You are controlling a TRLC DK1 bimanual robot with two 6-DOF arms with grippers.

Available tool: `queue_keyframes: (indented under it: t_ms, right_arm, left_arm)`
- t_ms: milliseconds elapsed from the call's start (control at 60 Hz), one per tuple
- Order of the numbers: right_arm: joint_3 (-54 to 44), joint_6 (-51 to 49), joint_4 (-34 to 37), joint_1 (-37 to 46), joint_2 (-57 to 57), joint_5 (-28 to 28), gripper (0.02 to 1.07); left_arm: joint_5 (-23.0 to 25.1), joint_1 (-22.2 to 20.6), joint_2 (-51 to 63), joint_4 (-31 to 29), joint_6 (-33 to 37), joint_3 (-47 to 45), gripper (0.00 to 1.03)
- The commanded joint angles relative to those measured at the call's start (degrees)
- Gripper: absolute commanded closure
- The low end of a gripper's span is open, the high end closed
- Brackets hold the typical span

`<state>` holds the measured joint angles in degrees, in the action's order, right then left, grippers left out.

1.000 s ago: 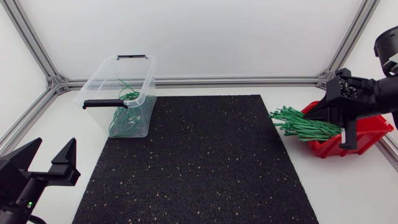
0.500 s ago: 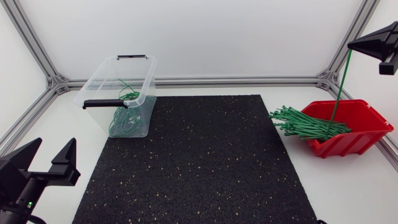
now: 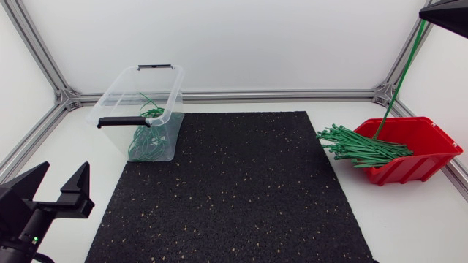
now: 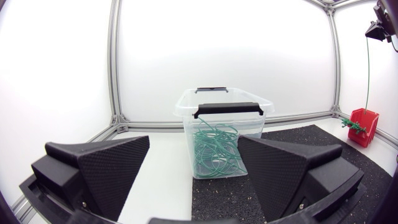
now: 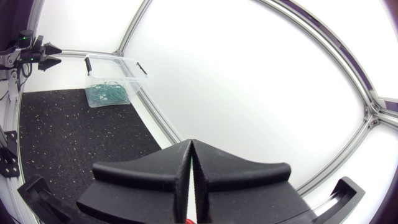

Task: Take a green cable tie from the red box, thread the tail through the head to close it, then place it in the transparent bin on the left.

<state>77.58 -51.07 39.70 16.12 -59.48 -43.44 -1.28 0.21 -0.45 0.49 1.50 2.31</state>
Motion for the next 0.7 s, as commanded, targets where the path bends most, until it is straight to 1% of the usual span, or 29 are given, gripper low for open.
queue_keyframes:
  t_ms: [0,150,317,383,433,450,483,533,683]
  right_arm:
    - [1.3,4.8,1.0,-3.6,1.3,1.8,1.01]
    - [2.0,13.2,1.0,-11.6,2.7,5.3,1.01]
    - [1.5,23.3,-1.4,-26.5,2.7,15.2,1.01]
    - [1.5,27.7,-3.1,-33.1,2.0,20.6,1.01]
    - [1.5,29.4,-3.7,-37.6,1.4,23.8,1.01]
    - [1.5,29.4,-3.7,-37.6,1.4,23.8,1.01]
    - [1.6,31.6,-4.1,-41.6,0.4,26.2,1.01]
    - [1.6,34.1,-5.0,-43.8,-0.8,27.1,1.01]
    - [1.5,42.1,-8.3,-48.5,-5.0,27.4,1.01]
  left_arm:
    - [0.3,-0.3,-0.3,-0.8,0.2,-2.3,0.04]
    - [0.3,-0.5,-0.3,-0.9,0.3,-2.2,0.04]
    - [0.3,-0.5,-0.3,-1.0,0.2,-2.2,0.04]
    - [0.3,-0.5,-0.3,-1.0,0.2,-2.2,0.04]
    - [0.4,-0.5,-0.3,-1.0,0.2,-2.2,0.04]
    - [0.4,-0.5,-0.3,-1.0,0.2,-2.2,0.04]
    - [0.3,-0.5,-0.3,-1.0,0.2,-2.2,0.04]
    - [0.3,-0.5,-0.3,-1.0,0.3,-2.2,0.04]
    - [0.3,-0.6,-0.3,-1.0,0.2,-2.2,0.04]
